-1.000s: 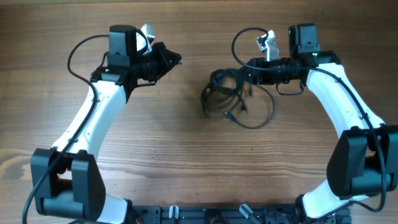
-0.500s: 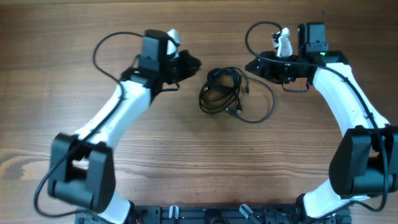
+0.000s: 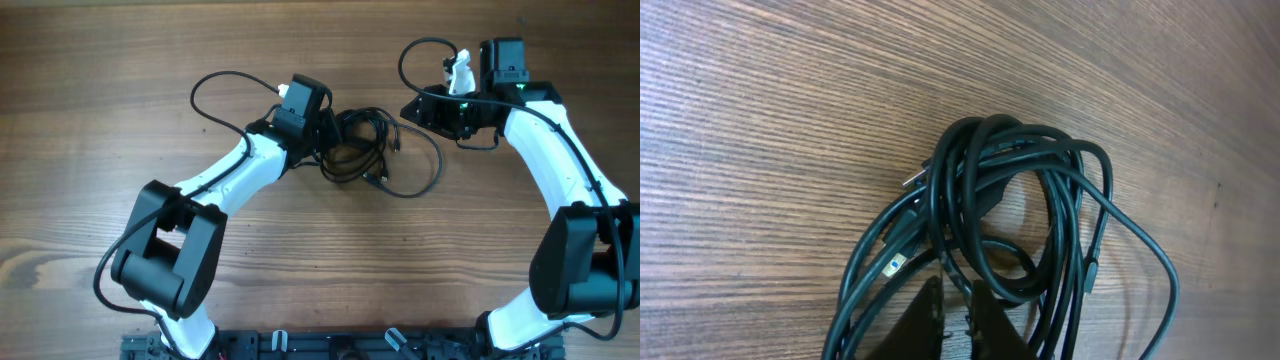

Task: Untangle cables

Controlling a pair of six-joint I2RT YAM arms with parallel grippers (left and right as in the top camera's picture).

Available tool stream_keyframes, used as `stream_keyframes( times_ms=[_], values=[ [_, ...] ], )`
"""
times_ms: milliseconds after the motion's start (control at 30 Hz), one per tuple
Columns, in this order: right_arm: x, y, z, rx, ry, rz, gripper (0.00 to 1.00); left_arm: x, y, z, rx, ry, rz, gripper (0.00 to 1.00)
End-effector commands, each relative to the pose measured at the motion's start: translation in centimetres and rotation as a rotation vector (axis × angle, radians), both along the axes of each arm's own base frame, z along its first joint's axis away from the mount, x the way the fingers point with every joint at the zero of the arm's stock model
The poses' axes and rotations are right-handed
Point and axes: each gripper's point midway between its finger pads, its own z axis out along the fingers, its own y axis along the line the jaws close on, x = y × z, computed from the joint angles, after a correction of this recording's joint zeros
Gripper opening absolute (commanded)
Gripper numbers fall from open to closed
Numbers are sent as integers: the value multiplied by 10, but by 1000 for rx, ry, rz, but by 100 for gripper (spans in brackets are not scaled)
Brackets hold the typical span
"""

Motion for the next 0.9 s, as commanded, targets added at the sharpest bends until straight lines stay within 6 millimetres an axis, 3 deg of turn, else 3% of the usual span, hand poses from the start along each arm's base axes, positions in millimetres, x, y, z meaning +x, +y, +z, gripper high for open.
stream_keyframes(
  times_ms=[0, 167, 267, 333, 867],
  values=[
    [1, -3, 0, -18, 0, -14, 50, 1, -1, -1, 6, 1, 57, 15],
    [1, -3, 0, -17, 3, -17, 51, 1, -4, 0, 8, -9, 53, 22],
    [1, -3, 0, -17, 2, -17, 51, 5, -6, 0, 2, -23, 56, 41],
    [1, -3, 0, -17, 2, -16, 52, 10, -8, -1, -4, -41, 59, 47],
    [1, -3, -1, -22, 1, -18, 53, 40, -6, -38, 34, -120, 120, 48]
  ],
)
